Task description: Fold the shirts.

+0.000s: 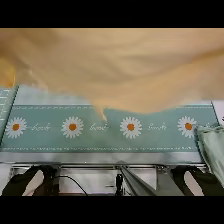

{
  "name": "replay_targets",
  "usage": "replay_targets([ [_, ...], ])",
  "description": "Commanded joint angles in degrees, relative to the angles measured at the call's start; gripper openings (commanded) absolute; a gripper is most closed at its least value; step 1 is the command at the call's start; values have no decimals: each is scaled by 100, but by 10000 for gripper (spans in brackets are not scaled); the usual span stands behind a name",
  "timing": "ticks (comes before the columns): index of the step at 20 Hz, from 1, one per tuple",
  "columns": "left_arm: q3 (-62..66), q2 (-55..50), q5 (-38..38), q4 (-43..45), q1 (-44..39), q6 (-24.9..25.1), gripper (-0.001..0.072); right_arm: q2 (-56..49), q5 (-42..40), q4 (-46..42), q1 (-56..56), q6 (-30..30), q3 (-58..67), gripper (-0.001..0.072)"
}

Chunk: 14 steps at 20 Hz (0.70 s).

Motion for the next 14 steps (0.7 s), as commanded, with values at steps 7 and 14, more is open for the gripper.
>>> replay_targets([
  [7,-2059,706,-334,1115,-72,-157,28,649,1556,345,7,201,-1801,18],
  [14,-4636,-763,734,293,-931,654,28,-11,-699,1351,9,-568,-5604,18],
])
